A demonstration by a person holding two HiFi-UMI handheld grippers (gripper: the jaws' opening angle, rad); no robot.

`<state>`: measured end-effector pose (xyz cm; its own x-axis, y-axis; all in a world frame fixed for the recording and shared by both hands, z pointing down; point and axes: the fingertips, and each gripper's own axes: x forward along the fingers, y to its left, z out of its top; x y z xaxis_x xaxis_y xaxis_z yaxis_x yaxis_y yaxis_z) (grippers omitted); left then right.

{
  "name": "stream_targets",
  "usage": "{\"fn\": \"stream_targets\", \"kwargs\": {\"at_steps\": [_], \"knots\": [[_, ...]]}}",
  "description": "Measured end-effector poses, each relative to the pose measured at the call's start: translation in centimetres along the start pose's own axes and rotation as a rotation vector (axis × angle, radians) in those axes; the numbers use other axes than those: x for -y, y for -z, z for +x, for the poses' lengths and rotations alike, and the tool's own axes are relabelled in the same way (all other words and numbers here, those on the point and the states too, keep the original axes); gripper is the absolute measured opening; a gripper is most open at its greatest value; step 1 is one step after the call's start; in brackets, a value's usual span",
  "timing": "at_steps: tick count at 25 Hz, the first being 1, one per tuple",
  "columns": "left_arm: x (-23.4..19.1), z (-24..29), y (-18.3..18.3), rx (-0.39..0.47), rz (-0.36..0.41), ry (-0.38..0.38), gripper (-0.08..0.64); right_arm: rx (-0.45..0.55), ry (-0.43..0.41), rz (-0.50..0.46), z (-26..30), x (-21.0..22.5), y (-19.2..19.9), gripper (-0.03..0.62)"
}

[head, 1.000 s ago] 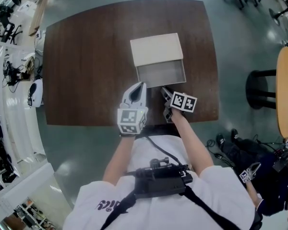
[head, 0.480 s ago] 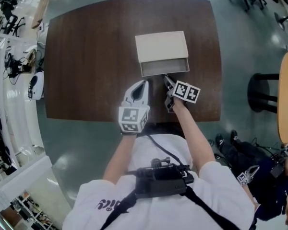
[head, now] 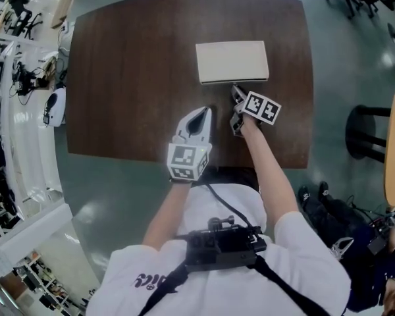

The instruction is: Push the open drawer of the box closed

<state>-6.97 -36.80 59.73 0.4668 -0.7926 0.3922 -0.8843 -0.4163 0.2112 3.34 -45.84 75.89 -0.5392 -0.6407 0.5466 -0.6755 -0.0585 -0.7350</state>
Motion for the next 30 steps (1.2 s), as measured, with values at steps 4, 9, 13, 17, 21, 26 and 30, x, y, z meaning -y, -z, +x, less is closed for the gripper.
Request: {"fn": "stream_targets", "kwargs": {"at_steps": [4, 9, 13, 17, 21, 26, 30], "knots": [[-0.3, 0.0, -0.1, -0.008, 0.003, -0.007, 0.009, 0.005, 0.009, 0.0, 0.8, -0.1, -1.0, 0.078], [-0.5, -0.5, 0.0, -0.013, 0.01, -0.004, 0.009, 0.023, 0.009, -0.02, 0.7, -0.1, -1.0, 0.078], [-0.3, -1.5, -0.3, 0.002, 0.021, 0.012, 0.011, 0.028, 0.046, -0.034, -0.6, -0.2, 0.5, 0.078], [0.0, -2.6, -1.0, 0.035, 0.045, 0.045, 0.009, 0.069, 0.034, -0.051, -3.0, -0.9, 1.7, 0.078], [-1.2, -4.6, -1.0, 0.05, 0.06, 0.052, 0.009, 0.15, -0.008, -0.098, -6.1, -4.5, 3.4, 0.075], [1.1, -5.2, -4.5, 0.123, 0.086, 0.085, 0.011, 0.291, -0.022, -0.288, -14.2, -9.4, 1.3, 0.005], [4.1, -6.5, -8.8, 0.2, 0.147, 0.124, 0.009, 0.437, 0.015, -0.534, -21.7, -14.8, -1.5, 0.005]]}}
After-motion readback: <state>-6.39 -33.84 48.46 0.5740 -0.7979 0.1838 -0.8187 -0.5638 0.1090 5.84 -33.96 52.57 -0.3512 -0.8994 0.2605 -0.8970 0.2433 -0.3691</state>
